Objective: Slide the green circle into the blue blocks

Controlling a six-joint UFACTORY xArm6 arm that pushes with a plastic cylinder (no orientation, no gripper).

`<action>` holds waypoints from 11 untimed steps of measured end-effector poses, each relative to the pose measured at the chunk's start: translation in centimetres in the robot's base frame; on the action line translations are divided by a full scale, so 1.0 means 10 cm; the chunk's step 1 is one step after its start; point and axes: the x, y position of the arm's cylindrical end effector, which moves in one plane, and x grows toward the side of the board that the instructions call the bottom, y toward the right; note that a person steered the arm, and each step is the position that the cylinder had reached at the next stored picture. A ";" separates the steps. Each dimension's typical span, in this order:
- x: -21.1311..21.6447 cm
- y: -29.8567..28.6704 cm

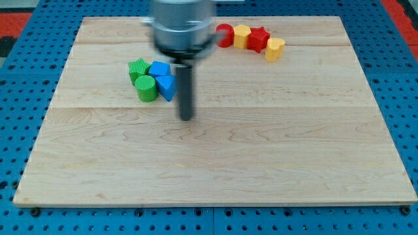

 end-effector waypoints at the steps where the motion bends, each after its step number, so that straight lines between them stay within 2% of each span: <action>1: -0.41 -0.76; 2: -0.61 -0.65; 3: -0.52 -0.92; 4: -0.28 -0.78; 7: -0.29 -0.30; 8: -0.14 -0.29; 9: 0.09 0.20; 10: -0.56 1.53; 11: -1.69 2.31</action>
